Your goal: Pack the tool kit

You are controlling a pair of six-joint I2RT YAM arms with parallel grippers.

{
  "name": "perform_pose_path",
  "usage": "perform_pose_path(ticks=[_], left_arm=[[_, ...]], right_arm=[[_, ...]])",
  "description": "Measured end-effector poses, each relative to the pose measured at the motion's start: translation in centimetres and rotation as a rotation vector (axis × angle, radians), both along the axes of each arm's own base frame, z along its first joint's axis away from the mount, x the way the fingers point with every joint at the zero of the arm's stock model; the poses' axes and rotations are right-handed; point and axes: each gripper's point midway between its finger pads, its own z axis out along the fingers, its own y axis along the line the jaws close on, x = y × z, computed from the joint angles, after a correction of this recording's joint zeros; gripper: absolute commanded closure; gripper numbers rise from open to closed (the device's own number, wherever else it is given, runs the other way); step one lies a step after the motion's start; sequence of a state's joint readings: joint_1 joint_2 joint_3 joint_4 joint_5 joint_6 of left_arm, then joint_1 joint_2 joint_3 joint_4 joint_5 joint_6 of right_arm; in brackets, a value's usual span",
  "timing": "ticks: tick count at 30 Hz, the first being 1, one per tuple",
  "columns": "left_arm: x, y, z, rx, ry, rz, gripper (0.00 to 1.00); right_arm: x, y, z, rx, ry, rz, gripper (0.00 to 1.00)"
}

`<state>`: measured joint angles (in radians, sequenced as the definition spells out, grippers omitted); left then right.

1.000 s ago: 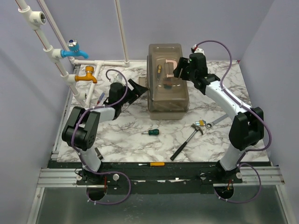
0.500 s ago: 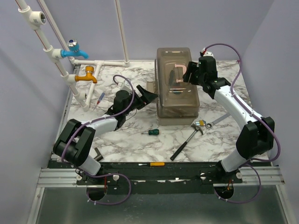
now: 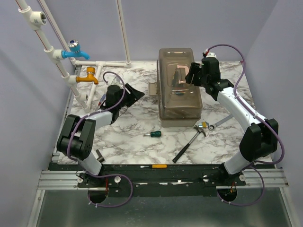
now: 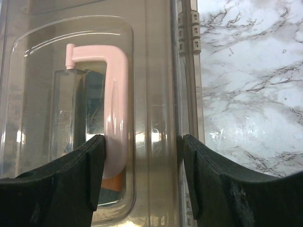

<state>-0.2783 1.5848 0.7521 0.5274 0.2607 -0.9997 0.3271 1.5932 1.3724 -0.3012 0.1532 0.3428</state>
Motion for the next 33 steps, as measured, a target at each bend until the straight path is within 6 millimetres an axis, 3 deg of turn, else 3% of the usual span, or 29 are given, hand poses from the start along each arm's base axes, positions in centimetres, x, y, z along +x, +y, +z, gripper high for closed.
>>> perform_pose_path(ticks=[4,5,10,18,26,33], left_arm=[[0.8,-1.1,-2.2,-0.003,0.075,-0.06,0.97],[0.8,-1.4,-2.7,-0.006,0.093,-0.074,1.0],[1.0,-2.3,-4.6,-0.002,0.175,-0.121,1.0],[4.3,-4.5,-4.5,-0.064,0.195,-0.2,1.0],[4.4,-6.4,-7.7,-0.166,0.317,-0.287,1.0],[5.6,-8.7,-4.6,-0.308,0.232,-0.42,1.0]], right_arm=[[0.0,0.0,0.0,0.0,0.0,0.0,0.43],[0.0,0.0,0.0,0.0,-0.001,0.0,0.43],[-0.1,0.0,0.0,0.003,-0.008,0.002,0.43],[-0.1,0.1,0.0,0.007,-0.013,0.006,0.45],[-0.1,0.1,0.1,0.009,-0.015,0.008,0.45],[-0.1,0.1,0.1,0.011,-0.014,0.011,0.46]])
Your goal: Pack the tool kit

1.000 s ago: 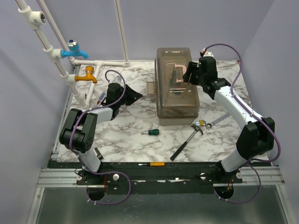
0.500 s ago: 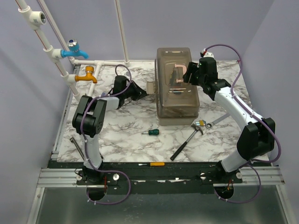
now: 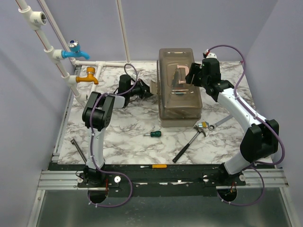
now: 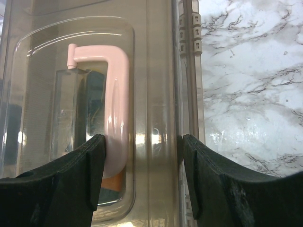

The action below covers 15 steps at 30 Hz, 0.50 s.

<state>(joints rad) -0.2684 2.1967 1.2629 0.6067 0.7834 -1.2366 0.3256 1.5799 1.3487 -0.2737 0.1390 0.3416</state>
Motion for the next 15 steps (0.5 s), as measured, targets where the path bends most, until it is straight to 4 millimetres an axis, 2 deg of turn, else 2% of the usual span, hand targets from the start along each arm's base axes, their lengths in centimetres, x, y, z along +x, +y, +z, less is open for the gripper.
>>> perform_pose_path(ticks=[2,8,15], left_arm=[[0.5,-0.4,0.9,-0.031,-0.033,-0.017,1.0],[1.3,-0.7,2.1,-0.182,-0.046,-0.05,1.0],[0.3,-0.5,2.2,-0.231,-0.031,-0.055,1.0]], right_arm=[[0.0,0.0,0.0,0.0,0.0,0.0,0.46],[-0.1,-0.2,0.0,0.004,0.004,0.002,0.46],[-0.2,-0.3,0.0,0.008,0.009,0.006,0.46]])
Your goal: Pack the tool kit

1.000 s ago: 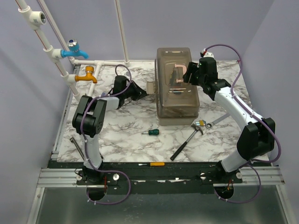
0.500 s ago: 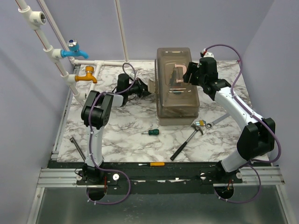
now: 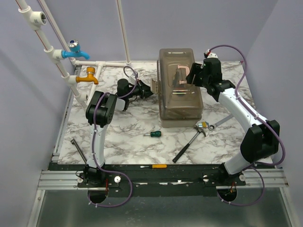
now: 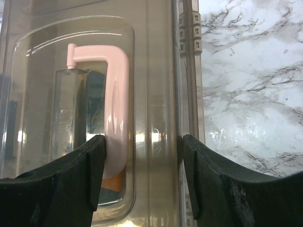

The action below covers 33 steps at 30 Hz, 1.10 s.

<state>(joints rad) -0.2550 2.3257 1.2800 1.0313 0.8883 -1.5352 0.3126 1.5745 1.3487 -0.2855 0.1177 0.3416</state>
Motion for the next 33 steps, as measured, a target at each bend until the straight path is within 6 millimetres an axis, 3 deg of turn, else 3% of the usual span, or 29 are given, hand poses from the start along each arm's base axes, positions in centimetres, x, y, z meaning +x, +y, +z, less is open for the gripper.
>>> perform_pose_path(ticks=[9,13,18,33], left_arm=[[-0.9,0.2,-0.2,0.195,-0.04,0.002,1.0],[-0.3,-0.2,-0.5,0.323,-0.063,-0.01,1.0],[1.4,-0.3,-0.5,0.601,-0.095,0.005,1.0],[1.2,0.4,-1.1,1.129,-0.141,-0.029,1.0]], right_arm=[[-0.2,0.2,0.0,0.001,0.013,0.015,0.48],[-0.2,0.4,0.0,0.005,0.021,0.026,0.49],[-0.2,0.2,-0.1,0.004,0.029,0.021,0.49],[-0.1,0.1,-0.2,0.001,0.04,0.02,0.5]])
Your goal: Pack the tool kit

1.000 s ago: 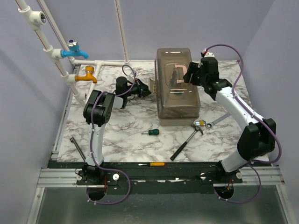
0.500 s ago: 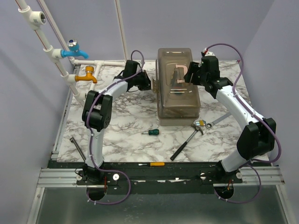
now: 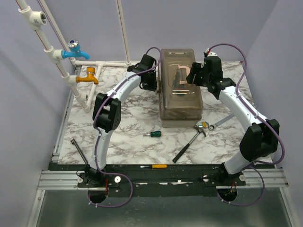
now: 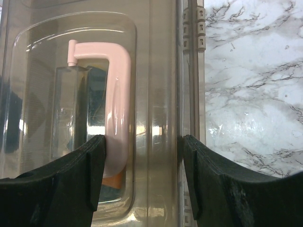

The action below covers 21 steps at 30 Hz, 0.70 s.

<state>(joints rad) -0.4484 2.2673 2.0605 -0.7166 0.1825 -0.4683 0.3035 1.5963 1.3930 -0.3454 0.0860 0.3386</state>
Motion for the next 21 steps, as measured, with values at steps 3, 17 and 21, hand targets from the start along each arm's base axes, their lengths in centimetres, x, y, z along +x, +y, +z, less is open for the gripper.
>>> perform_pose_path(ticks=[3,17,21], left_arm=[[-0.5,0.1,-0.4,0.052,0.007,-0.001,1.0],[-0.6,1.3,-1.8,0.237,0.011,-0.004,1.0],[-0.8,1.6,-2.5,0.291,0.025,0.009,1.0]], right_arm=[[0.0,0.0,0.0,0.0,0.001,0.001,0.51],[0.1,0.1,0.0,0.0,0.003,0.002,0.5],[0.1,0.1,0.0,-0.001,0.005,0.002,0.5]])
